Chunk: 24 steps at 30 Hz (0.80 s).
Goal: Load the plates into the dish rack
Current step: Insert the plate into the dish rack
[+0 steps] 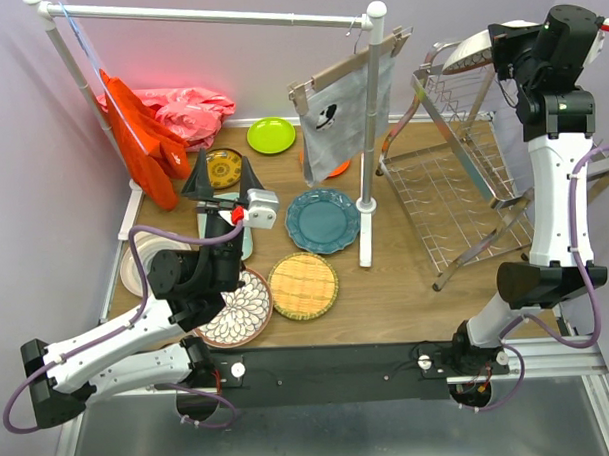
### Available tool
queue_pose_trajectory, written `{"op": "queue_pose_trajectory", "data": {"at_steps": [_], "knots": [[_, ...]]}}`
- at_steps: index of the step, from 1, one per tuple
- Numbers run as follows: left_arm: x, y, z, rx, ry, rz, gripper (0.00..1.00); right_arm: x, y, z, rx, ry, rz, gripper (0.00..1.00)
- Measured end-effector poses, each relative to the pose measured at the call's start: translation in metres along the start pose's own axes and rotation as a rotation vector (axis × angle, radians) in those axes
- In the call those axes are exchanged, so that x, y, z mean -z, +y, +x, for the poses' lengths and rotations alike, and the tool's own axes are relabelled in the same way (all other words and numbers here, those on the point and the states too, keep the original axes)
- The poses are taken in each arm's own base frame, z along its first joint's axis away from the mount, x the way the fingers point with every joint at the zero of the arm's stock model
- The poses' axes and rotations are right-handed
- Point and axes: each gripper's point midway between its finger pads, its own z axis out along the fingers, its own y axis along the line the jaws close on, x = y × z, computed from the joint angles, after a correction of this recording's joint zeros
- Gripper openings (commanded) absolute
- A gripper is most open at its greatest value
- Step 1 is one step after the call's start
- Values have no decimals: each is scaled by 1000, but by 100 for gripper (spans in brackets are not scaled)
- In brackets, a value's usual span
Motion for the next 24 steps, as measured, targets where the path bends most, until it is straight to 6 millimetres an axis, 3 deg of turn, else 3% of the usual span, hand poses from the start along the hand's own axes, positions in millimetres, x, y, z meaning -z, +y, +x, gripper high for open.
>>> {"op": "queue_pose_trajectory", "data": {"at_steps": [24], "knots": [[-1, -7, 2, 1, 5, 11, 77, -3, -8, 5, 1, 10, 2, 7]]}}
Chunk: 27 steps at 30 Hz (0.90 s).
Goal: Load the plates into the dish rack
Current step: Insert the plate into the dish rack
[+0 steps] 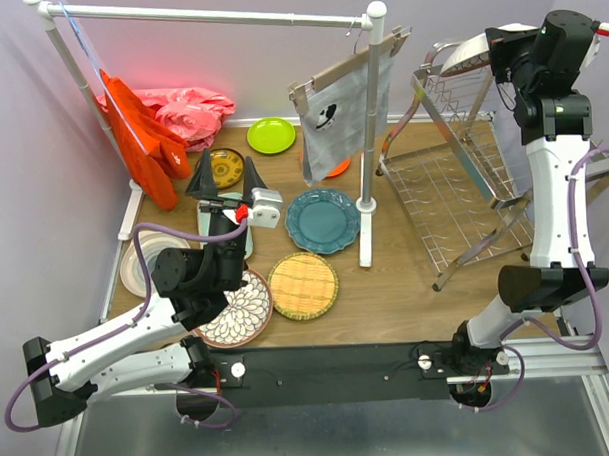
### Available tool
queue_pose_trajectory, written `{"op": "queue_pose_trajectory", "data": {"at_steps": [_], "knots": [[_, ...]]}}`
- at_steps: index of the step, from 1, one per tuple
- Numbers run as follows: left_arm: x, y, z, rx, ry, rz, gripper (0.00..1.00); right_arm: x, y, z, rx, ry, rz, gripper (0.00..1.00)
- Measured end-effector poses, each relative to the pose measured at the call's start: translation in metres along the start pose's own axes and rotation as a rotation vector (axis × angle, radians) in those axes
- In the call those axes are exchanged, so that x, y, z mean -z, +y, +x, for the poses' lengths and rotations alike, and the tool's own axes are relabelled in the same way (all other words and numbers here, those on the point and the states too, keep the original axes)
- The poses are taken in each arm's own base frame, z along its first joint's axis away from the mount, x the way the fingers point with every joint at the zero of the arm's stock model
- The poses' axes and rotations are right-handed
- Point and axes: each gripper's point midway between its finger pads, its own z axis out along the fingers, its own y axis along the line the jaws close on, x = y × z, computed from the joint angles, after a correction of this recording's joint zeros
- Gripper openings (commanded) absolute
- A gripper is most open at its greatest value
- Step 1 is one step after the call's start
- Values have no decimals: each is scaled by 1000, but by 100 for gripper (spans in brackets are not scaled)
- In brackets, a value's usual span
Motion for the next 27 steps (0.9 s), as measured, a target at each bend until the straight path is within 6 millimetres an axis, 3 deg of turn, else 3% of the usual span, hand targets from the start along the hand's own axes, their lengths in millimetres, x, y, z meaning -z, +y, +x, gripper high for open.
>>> {"op": "queue_pose_trajectory", "data": {"at_steps": [4, 8, 27], "knots": [[0, -1, 0, -1, 0, 1, 77, 6, 3, -1, -6, 1, -12, 7], [0, -1, 0, -1, 1, 2, 77, 13, -5, -4, -2, 2, 27, 7], [0, -1, 0, 6, 1, 2, 77, 10, -9, -4, -3, -3, 36, 8]]}}
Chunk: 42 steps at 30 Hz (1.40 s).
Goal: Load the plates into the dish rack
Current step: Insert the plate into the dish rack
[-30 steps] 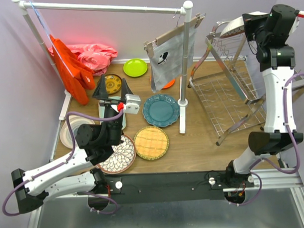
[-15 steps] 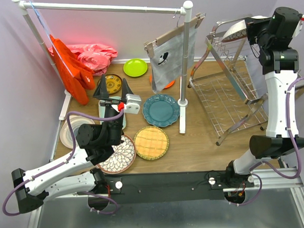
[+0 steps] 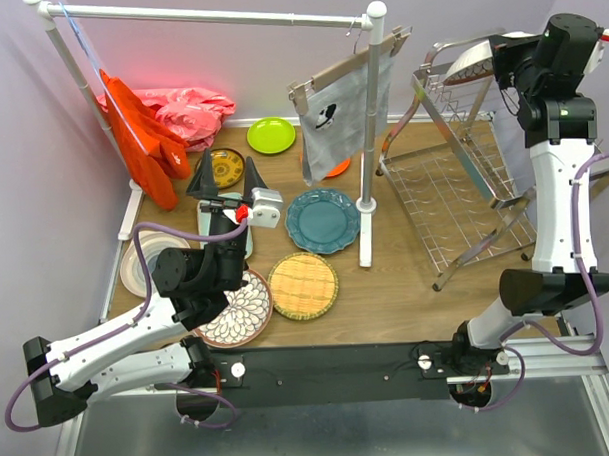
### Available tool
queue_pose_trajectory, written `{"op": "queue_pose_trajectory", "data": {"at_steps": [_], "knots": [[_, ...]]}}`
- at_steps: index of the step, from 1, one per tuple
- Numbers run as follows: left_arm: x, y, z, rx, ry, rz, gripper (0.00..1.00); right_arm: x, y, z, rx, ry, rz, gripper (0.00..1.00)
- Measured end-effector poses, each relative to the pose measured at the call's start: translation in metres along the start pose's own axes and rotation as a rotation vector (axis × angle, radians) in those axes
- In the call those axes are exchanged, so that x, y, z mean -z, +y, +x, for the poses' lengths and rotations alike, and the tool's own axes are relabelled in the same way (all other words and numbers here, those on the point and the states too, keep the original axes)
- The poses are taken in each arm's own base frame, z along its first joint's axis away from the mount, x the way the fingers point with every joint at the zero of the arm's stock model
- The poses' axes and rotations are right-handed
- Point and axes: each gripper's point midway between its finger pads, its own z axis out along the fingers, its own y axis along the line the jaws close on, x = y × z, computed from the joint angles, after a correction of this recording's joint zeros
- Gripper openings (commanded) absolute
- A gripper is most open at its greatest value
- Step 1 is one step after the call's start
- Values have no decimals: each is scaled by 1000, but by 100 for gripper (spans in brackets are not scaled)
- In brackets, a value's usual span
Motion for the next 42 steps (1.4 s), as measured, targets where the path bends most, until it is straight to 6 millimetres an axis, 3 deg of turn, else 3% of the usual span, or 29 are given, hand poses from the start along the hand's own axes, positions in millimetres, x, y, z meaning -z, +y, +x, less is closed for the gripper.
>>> {"op": "queue_pose_trajectory", "data": {"at_steps": [10, 33, 42], "knots": [[0, 0, 0, 0, 0, 0, 78, -8, 0, 2, -5, 5, 12, 8], [-1, -2, 2, -8, 5, 1, 77, -12, -2, 3, -16, 7, 17, 19], [-1, -2, 2, -8, 7, 0, 78, -15, -1, 2, -25, 3, 15, 18]]}}
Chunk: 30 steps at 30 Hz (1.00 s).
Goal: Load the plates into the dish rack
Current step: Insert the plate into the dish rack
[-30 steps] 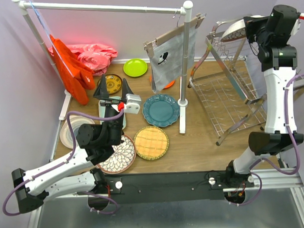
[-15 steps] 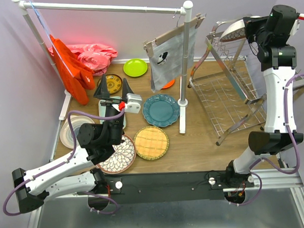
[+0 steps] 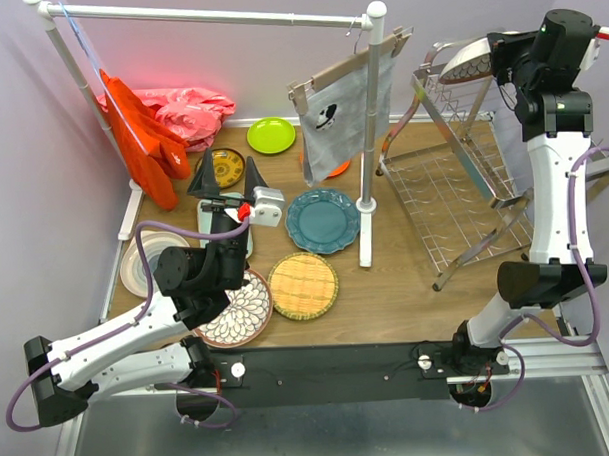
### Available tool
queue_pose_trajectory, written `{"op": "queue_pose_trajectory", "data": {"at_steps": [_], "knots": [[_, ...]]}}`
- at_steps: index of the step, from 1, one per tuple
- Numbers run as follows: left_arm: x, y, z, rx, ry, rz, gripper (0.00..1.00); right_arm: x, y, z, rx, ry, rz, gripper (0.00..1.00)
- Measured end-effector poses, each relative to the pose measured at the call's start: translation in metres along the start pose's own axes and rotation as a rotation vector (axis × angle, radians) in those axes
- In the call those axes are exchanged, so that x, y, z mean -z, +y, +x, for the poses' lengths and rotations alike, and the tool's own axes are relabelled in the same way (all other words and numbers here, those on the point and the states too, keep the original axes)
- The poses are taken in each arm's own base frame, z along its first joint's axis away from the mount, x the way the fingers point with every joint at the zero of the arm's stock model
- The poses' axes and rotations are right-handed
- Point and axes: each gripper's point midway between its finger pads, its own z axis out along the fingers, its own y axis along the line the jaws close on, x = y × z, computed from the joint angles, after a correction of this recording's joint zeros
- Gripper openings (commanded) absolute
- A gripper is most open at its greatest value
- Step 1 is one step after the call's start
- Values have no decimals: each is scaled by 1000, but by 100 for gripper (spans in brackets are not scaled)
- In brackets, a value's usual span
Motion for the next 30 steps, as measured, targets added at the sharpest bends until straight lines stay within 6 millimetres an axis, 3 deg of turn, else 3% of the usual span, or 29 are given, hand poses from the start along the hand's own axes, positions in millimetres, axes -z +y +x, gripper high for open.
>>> {"op": "queue_pose_trajectory", "data": {"at_steps": [30], "knots": [[-8, 0, -6, 4, 6, -10, 77, -8, 5, -11, -121, -31, -1, 21]]}}
